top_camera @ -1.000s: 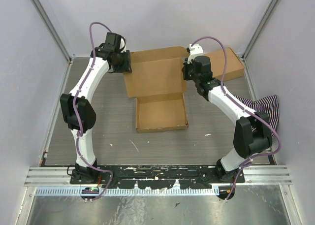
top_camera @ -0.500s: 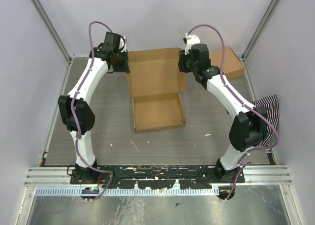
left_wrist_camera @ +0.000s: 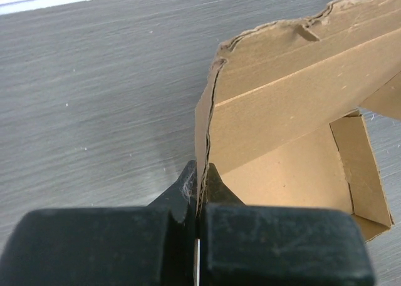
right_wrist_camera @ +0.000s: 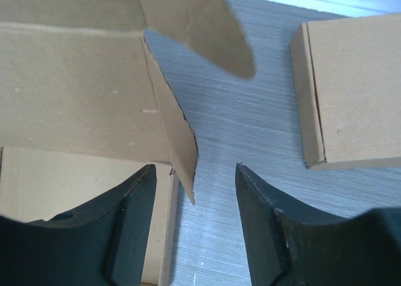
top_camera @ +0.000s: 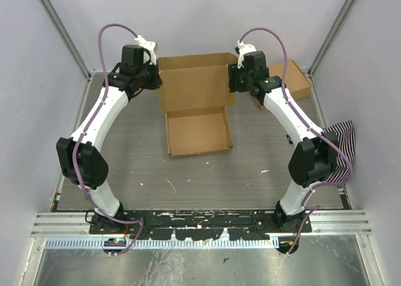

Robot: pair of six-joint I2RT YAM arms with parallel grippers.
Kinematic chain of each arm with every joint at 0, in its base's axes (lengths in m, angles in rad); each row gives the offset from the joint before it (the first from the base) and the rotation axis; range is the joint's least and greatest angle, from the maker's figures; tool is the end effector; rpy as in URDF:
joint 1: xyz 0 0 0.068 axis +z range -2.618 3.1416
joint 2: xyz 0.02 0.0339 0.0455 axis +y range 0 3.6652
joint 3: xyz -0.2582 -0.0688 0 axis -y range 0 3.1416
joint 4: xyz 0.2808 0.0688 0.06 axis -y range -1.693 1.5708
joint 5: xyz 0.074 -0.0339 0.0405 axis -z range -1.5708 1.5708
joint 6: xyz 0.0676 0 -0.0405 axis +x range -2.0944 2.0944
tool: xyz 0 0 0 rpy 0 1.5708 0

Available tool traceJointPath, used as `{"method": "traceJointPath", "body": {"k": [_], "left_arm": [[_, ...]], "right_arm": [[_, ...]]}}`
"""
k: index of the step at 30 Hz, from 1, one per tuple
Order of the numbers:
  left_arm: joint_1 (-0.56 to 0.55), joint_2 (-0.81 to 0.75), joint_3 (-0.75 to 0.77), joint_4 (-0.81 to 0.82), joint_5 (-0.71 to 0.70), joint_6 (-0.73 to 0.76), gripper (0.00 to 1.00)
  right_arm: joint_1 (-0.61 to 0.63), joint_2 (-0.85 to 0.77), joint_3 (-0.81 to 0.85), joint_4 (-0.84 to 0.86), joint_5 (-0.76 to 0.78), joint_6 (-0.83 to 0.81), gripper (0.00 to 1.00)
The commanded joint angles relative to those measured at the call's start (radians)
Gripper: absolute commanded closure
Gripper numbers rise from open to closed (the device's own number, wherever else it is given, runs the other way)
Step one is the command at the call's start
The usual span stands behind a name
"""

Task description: Fold the paper box

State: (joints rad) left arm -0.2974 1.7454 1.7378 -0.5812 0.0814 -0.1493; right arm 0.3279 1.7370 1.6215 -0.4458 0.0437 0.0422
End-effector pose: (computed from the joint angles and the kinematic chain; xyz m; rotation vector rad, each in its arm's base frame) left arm 0.4417 -0.1411 0.3471 0.2084 2.1677 -0.3443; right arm 0.4444 0.1480 0.3200 -0.2786 2.1181 0.1713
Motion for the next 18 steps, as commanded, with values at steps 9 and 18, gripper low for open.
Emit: {"method": "traceJointPath", "body": {"k": [9, 18], "left_arm": [[-0.006, -0.034, -0.076, 0.179, 0.076, 0.064, 1.0], [-0.015, -0.013, -0.058, 0.179, 0.074, 0.043, 1.0]], "right_arm": [[-0.054, 0.059, 0.138, 0.013, -0.129, -0.008, 0.46], [-0.054, 0.151, 0.234, -0.073, -0.24, 0.019, 0.86]]}}
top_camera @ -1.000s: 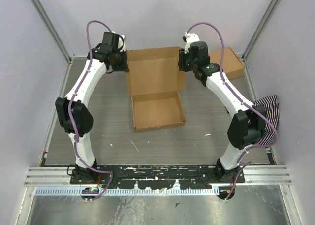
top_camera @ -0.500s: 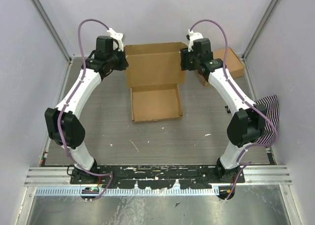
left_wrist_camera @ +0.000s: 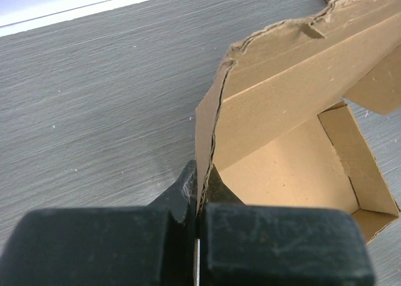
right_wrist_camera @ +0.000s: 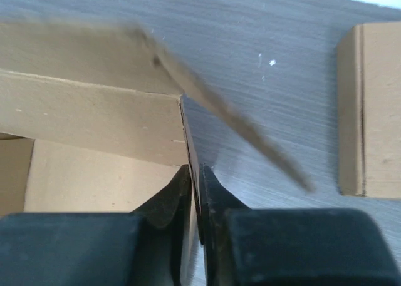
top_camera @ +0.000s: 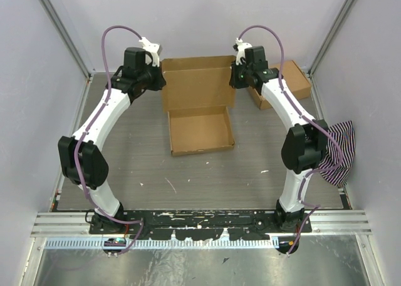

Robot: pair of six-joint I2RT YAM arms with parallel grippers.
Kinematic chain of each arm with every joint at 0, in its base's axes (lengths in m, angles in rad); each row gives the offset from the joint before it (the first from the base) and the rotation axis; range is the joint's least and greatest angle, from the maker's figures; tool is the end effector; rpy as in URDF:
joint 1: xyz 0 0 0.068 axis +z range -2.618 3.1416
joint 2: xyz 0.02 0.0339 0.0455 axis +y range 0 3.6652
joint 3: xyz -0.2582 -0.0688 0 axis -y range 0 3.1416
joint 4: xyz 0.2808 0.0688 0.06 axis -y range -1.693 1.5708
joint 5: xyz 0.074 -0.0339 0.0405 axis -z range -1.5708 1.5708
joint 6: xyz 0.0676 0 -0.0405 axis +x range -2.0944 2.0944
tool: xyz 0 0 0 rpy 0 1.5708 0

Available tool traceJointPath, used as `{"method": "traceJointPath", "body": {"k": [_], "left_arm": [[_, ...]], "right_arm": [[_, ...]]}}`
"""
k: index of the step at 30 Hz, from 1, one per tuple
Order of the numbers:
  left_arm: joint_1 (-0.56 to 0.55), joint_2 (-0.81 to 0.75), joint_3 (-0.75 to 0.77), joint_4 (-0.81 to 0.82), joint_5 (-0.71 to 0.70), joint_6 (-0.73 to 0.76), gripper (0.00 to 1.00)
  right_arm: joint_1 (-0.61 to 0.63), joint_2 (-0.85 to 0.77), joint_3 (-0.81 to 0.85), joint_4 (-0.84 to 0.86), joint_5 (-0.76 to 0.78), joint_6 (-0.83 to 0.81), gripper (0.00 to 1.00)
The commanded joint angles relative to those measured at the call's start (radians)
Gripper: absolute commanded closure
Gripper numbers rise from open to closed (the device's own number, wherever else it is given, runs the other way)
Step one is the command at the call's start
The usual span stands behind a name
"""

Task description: Fold the paper box

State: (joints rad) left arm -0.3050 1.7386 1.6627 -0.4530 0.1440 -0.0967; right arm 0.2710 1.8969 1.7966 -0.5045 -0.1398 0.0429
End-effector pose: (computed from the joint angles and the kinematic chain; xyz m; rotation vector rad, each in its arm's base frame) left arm 0.4447 -0.1502 0.3355 0.3071 2.0956 -0.3918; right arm 0.4831 0.1440 0.3095 -0.3286 2.1631 0.3304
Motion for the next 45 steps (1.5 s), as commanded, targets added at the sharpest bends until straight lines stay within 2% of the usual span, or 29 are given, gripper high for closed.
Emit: {"method": "traceJointPath", "body": {"k": [1, 9, 15, 23, 30, 34, 40, 45], "left_arm": [[-0.009, -0.002, 0.025, 0.045, 0.004, -0.021, 1.0], [-0.031, 0.086, 0.167, -0.056, -0.056, -0.144, 1.0], [-0.035, 0.136, 0.239, -0.07, -0.071, -0.234, 1.0], [-0.035, 0.227, 0.354, -0.084, -0.093, -0.247, 1.0], [-0.034, 0.319, 0.466, -0.077, -0.124, -0.234, 0.99], [-0.035, 0.318, 0.416, -0.065, -0.131, -0.225, 0.95], [-0.034, 0.201, 0.173, 0.034, -0.14, -0.236, 0.88], [-0.039, 0.121, 0.04, 0.065, -0.137, -0.254, 0.86]], "right_arm": [[0.002, -0.009, 0.062, -0.015, -0.05, 0.024, 0.88], [0.024, -0.004, 0.08, -0.011, 0.065, 0.123, 0.96], [0.059, -0.028, 0.031, 0.111, 0.192, 0.184, 0.96], [0.112, -0.046, -0.063, 0.388, 0.387, 0.17, 0.96], [0.144, -0.059, -0.181, 0.675, 0.472, 0.142, 0.95], [0.154, -0.058, -0.258, 0.801, 0.484, 0.109, 0.94], [0.161, -0.104, -0.446, 0.948, 0.468, 0.143, 0.93], [0.177, -0.15, -0.558, 0.98, 0.469, 0.157, 0.92]]}}
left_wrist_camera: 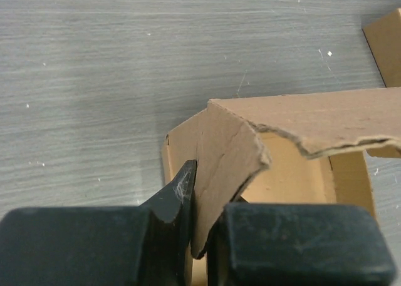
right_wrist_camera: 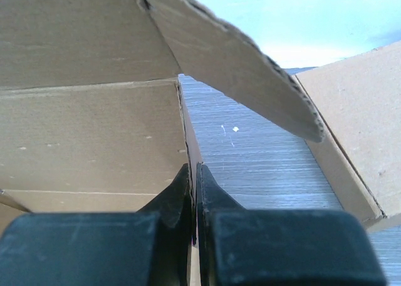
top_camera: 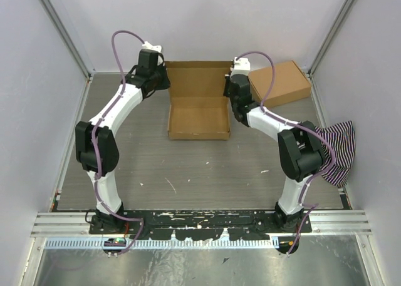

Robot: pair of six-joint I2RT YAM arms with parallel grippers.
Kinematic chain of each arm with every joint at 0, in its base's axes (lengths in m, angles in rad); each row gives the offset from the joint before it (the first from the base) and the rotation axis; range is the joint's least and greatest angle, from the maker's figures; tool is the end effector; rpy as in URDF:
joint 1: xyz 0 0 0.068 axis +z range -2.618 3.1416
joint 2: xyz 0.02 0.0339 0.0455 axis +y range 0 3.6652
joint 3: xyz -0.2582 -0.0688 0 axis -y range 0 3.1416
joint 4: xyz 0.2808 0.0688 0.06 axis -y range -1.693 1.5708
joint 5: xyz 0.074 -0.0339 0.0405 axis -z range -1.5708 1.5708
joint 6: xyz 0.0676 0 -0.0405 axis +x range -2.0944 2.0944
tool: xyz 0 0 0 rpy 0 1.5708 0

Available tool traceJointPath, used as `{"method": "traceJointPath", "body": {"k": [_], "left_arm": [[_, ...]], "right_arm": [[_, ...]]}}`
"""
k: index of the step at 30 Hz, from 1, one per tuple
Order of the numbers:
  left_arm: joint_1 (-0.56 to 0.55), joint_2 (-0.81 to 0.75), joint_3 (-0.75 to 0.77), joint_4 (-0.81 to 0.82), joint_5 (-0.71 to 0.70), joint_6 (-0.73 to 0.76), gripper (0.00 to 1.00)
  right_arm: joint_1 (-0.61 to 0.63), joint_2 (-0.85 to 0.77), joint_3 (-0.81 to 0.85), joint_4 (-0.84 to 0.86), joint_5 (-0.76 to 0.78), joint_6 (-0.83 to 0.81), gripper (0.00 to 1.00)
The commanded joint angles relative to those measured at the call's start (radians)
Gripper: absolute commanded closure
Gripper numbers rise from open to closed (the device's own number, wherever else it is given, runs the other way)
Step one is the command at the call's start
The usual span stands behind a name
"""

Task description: Fold the paper box

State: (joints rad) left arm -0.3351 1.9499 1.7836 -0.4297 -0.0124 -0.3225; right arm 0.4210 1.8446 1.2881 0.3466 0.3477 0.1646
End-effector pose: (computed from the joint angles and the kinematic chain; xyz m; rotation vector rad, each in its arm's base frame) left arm 0.4910 -0.1701 0.2866 0.0066 2.1895 -0.3619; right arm 0.4607 0.1811 0.2360 0.0230 1.7692 0.1147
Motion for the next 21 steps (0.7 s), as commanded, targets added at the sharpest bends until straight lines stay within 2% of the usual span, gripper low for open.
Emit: {"method": "traceJointPath", "body": {"k": [1, 12, 21], "left_arm": [[-0.008, -0.104, -0.103, 0.045, 0.019, -0.033, 0.85], [-0.042, -0.185, -0.223, 0.053, 0.025, -0.068, 0.86], [-0.051, -0.268, -0.357, 0.061, -0.012, -0.046, 0.91]], "right_arm": [[0.031, -0.106, -0.06, 0.122, -0.018, 0.039, 0.92], [0.073, -0.191, -0.13, -0.03, -0.013, 0.1, 0.92], [0.091, -0.274, -0.222, -0.139, -0.061, 0.179, 0.85]]}}
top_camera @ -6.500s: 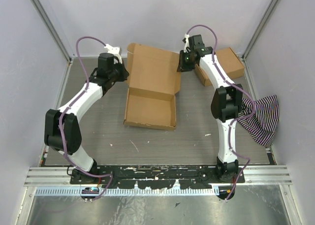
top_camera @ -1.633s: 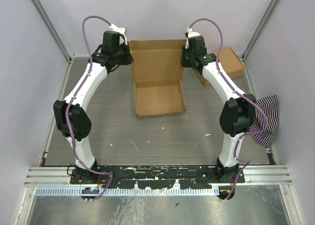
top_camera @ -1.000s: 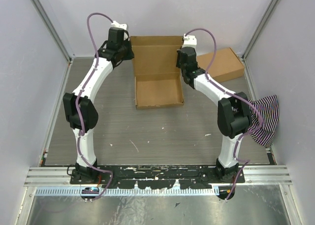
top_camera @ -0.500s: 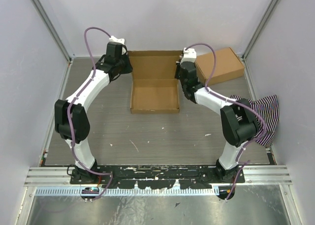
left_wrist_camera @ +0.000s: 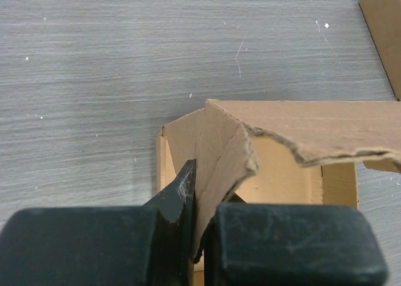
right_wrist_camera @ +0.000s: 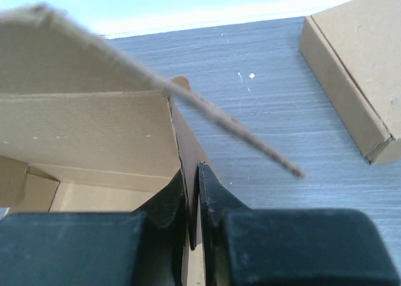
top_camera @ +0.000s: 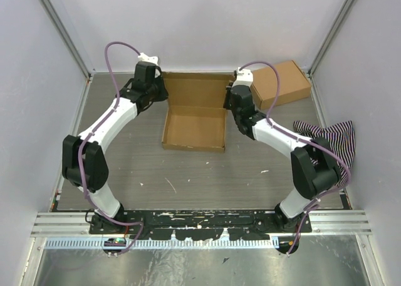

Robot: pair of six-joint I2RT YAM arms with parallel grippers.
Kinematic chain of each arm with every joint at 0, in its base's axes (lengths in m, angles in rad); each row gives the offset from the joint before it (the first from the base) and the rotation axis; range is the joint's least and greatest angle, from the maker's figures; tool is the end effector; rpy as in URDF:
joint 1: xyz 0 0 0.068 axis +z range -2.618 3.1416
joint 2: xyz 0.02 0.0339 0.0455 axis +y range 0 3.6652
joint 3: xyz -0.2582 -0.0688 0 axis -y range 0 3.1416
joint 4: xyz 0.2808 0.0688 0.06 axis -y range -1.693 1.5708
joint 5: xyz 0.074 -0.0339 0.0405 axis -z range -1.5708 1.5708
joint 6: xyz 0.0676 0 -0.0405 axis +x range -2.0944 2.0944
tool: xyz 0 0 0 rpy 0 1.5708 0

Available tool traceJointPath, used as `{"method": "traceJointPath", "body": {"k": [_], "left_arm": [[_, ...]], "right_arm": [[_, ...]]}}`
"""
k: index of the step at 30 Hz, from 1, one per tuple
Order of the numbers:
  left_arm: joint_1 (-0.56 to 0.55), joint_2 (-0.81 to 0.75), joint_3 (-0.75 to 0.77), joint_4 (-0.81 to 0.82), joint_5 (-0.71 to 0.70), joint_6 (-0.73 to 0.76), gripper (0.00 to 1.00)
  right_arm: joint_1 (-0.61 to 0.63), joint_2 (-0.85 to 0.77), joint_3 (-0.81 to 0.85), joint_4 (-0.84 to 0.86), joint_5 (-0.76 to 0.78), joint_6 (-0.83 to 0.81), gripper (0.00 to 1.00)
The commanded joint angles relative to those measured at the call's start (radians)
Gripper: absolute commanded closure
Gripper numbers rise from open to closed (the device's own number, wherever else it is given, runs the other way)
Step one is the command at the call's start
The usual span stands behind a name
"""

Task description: Fold the paper box

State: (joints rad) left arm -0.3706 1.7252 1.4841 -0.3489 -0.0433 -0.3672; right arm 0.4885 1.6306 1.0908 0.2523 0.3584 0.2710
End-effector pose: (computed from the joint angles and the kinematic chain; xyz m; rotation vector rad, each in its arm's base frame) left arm 0.4339 -0.1654 0.2811 -0.0215 2.1845 -0.3764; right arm 0.3986 0.1850 0.2395 0.0475 1.8435 0.1987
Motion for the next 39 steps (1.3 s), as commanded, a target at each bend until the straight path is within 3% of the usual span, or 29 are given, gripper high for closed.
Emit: {"method": "traceJointPath", "body": {"k": [1, 4, 8, 10, 20, 26, 30, 36, 38, 39], "left_arm": [[-0.016, -0.051, -0.071, -0.019, 0.017, -0.001, 0.91], [-0.017, -0.075, -0.105, -0.015, 0.005, -0.003, 0.93], [-0.02, -0.101, -0.138, -0.017, -0.027, -0.008, 0.95], [-0.019, -0.11, -0.151, -0.019, -0.028, -0.007, 0.95], [-0.021, -0.145, -0.233, -0.009, -0.047, -0.01, 0.95], [-0.021, -0.168, -0.264, -0.017, -0.056, -0.014, 0.92], [-0.022, -0.2, -0.288, -0.028, -0.054, -0.017, 0.89], [-0.022, -0.236, -0.339, -0.043, -0.07, -0.009, 0.87], [-0.022, -0.243, -0.339, -0.054, -0.068, -0.012, 0.87], [-0.022, -0.244, -0.338, -0.061, -0.069, -0.018, 0.87]], "right_arm": [[0.025, -0.063, -0.026, -0.056, -0.087, 0.077, 0.83], [0.03, -0.075, -0.023, -0.114, -0.13, 0.097, 0.73], [0.045, -0.141, -0.047, -0.157, -0.204, 0.089, 0.47], [0.048, -0.189, -0.054, -0.203, -0.207, 0.075, 0.43], [0.045, -0.513, -0.091, -0.458, -0.309, -0.058, 0.43], [0.046, -0.689, -0.148, -0.501, -0.155, -0.035, 0.49], [0.045, -0.686, -0.178, -0.501, 0.0, 0.017, 0.62], [0.044, -0.569, -0.071, -0.521, -0.041, 0.032, 0.53], [0.044, -0.493, -0.014, -0.577, -0.021, 0.043, 0.56], [0.044, -0.458, 0.003, -0.598, -0.015, 0.056, 0.62]]}}
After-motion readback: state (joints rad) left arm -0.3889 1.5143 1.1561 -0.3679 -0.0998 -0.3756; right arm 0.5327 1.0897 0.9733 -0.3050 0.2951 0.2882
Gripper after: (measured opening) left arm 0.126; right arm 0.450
